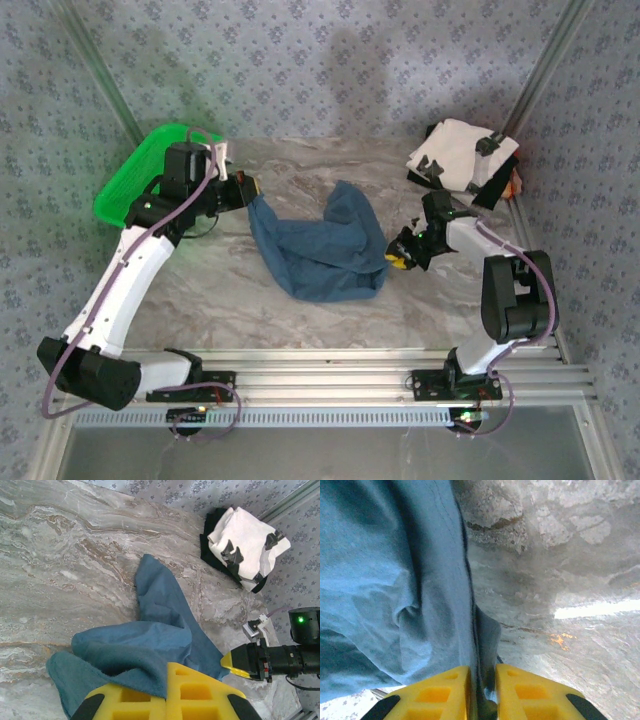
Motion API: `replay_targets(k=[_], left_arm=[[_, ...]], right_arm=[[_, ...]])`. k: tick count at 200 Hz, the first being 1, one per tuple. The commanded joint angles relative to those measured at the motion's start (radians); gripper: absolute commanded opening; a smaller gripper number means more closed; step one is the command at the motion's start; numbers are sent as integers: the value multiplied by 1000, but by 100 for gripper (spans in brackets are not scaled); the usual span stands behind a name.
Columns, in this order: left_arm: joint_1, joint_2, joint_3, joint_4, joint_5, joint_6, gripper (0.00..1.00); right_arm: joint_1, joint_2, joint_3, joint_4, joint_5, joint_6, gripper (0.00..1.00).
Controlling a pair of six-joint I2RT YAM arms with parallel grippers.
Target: Fold and stack the t-shirts
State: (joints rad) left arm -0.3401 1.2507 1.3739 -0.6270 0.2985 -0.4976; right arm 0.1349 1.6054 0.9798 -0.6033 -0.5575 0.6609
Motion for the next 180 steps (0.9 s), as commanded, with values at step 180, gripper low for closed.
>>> replay_targets(k=[180], left_arm=[[11,-33,-44,37,13,19,0]], right_arm=[[2,-13,86,-92,40,-62,1]])
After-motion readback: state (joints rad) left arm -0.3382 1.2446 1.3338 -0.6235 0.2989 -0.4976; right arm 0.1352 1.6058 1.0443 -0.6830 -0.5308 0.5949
